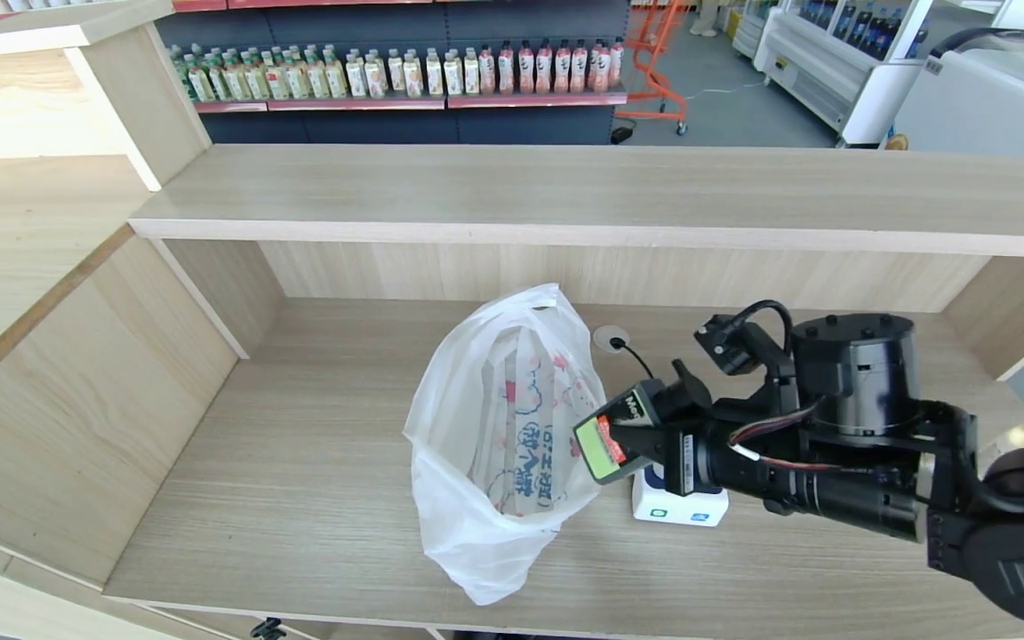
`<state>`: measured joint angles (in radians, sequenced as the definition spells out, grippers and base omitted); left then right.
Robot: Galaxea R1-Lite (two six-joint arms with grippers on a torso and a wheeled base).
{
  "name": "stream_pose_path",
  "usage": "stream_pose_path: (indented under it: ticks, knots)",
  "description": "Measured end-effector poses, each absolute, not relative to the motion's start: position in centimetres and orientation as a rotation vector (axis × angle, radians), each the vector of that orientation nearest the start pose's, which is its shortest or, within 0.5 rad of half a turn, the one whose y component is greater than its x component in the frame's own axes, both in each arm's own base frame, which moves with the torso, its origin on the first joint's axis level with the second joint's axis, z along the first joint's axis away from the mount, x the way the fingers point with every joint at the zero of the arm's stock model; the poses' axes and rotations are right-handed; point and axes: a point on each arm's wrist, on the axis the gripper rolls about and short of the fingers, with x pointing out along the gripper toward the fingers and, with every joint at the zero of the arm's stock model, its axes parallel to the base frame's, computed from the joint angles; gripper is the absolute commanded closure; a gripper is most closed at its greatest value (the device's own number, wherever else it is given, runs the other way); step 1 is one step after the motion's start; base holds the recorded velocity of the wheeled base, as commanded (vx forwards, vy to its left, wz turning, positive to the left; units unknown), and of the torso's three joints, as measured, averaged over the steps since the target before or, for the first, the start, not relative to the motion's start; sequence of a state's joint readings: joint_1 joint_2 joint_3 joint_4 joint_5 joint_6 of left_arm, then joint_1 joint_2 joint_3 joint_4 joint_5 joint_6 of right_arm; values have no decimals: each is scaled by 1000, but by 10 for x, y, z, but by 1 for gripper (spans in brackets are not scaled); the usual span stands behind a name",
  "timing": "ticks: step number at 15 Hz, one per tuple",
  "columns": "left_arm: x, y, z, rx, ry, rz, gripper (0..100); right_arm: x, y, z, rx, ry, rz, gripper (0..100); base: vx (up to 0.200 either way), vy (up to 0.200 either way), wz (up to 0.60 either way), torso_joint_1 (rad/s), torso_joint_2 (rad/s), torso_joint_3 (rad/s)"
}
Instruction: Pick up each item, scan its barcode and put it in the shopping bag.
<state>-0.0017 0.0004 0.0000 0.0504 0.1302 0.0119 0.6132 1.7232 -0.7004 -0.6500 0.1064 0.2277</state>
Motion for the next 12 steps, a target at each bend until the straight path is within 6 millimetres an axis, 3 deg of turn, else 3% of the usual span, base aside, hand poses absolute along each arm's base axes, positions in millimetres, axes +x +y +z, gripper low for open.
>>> stream_pose_path:
  ticks: [6, 9, 10, 12]
  knots:
    - [-23, 3, 70, 16, 52, 128, 0, 278, 215, 98, -113, 328, 753, 100, 0, 0, 0, 0, 0, 0]
    - [-23, 3, 70, 16, 52, 128, 0, 295, 237, 83, -158, 286, 781, 100, 0, 0, 0, 0, 0, 0]
    - [-23, 3, 70, 16, 52, 128, 0, 298, 242, 78, -164, 288, 786, 0, 0, 0, 0, 0, 0, 0]
    - [-23, 3, 70, 16, 52, 128, 0, 301, 246, 73, -164, 291, 791, 0, 0, 0, 0, 0, 0, 0]
